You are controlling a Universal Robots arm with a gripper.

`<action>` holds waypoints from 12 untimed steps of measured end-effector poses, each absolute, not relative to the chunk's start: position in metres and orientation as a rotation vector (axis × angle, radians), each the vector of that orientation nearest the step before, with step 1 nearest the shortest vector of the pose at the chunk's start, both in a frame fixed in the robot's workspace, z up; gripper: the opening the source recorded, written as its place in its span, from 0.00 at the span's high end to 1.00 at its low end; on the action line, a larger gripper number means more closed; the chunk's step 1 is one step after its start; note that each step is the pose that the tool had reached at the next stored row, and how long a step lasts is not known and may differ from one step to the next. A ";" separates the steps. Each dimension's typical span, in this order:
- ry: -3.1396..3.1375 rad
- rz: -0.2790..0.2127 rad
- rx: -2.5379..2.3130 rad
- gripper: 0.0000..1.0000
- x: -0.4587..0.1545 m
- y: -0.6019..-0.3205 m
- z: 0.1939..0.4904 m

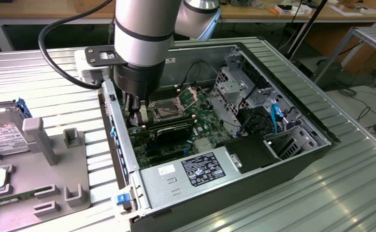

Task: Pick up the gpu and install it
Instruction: 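Press down on the gpu until it lock into place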

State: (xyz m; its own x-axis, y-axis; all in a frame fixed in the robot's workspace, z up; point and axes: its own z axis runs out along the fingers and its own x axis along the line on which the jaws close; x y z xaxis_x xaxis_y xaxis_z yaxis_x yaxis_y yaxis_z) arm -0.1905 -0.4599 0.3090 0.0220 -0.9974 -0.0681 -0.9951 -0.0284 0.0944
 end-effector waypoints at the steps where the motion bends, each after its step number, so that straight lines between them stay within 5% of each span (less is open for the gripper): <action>1: -2.175 -0.180 2.231 0.89 -0.190 -0.460 0.309; 12: -2.171 -0.190 2.226 0.89 -0.191 -0.461 0.308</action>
State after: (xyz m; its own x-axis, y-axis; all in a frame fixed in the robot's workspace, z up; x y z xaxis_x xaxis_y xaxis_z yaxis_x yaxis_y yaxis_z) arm -0.1911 -0.4612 0.3078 0.0215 -0.9974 -0.0685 -0.9942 -0.0286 0.1041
